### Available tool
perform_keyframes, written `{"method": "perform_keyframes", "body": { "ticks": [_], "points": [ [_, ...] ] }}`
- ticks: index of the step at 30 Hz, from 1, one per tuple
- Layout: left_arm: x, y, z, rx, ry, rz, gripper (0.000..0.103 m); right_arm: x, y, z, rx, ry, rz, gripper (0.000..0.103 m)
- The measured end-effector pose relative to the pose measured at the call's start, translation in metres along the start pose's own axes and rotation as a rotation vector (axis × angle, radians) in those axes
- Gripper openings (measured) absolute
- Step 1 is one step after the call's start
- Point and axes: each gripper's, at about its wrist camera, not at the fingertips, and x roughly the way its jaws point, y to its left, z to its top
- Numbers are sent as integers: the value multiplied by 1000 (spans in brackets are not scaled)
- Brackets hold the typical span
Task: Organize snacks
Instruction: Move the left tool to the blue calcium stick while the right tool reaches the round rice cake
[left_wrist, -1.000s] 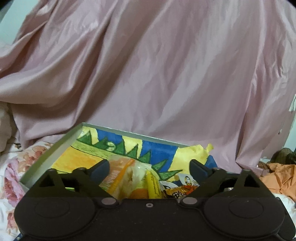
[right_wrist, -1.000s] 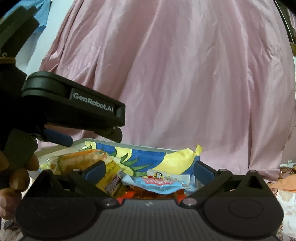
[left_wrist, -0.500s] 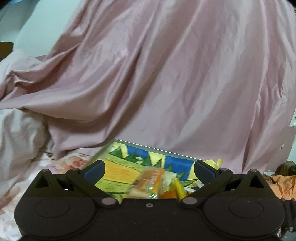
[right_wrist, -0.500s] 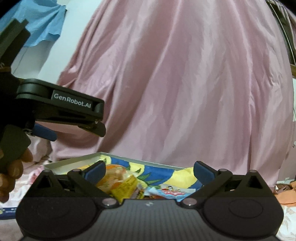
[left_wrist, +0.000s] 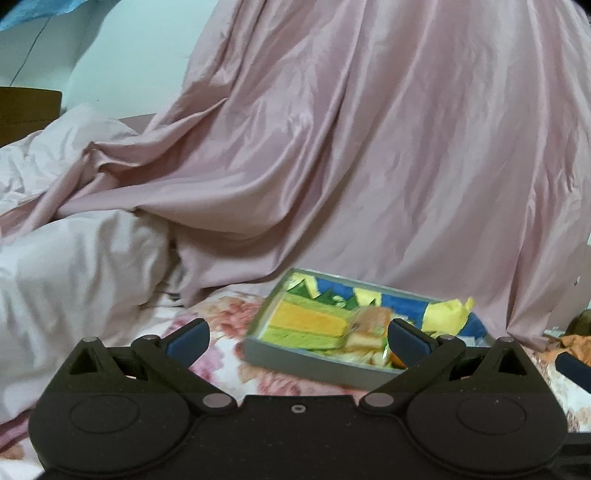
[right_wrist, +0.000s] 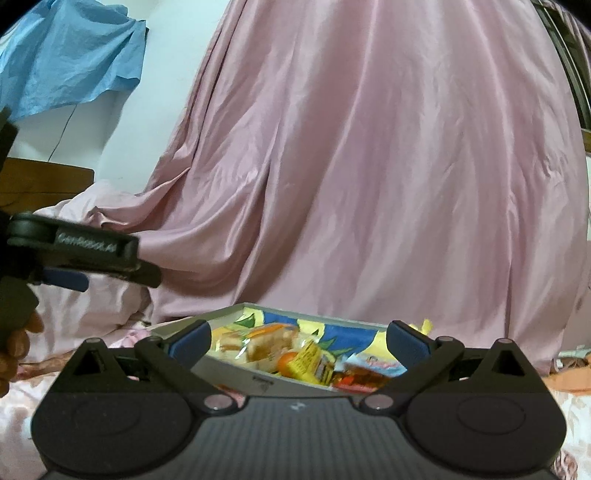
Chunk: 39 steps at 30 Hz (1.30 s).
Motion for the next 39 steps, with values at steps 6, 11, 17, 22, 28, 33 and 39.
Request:
{"method": "perform_keyframes", "body": {
  "ticks": [6,11,17,22,28,33,39],
  "points": [
    [-25,28,-18,10,26,15,102,-23,24,-3,-7,26,36,103],
    [-43,48,-36,17,58,26,102,-41,44,-8,-10,57,50,103],
    [-58,71,-59,24,105,43,102,-55,61,-19,16,145,58,103],
    [-58,86,-79,47,178,86,102,-53,76,-34,1,265,101,103],
    [-49,101,-100,49,262,107,102,-42,90,-49,-49,363,139,103],
    [-44,108,-109,62,290,104,102,-30,95,-60,-46,443,135,103],
    [-35,114,-113,57,318,103,102,-18,97,-67,-49,495,123,103]
  ]
}}
